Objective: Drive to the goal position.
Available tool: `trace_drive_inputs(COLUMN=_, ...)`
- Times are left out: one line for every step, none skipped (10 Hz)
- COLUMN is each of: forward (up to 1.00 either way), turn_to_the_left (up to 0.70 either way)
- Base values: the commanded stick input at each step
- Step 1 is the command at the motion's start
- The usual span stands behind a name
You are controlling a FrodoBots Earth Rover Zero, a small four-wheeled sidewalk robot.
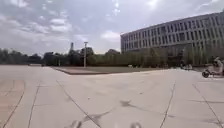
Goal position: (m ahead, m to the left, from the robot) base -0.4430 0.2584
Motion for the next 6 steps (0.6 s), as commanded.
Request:
trace_drive_inputs(forward=0.69, turn_to_the_left=0.1)
trace_drive_inputs(forward=0.7, turn_to_the_left=0.11)
trace_drive_inputs(forward=0.7, turn_to_the_left=0.11)
trace_drive_inputs(forward=0.67, turn_to_the_left=0.1)
trace_drive_inputs(forward=0.63, turn_to_the_left=0.08)
trace_drive_inputs(forward=0.58, turn_to_the_left=0.06)
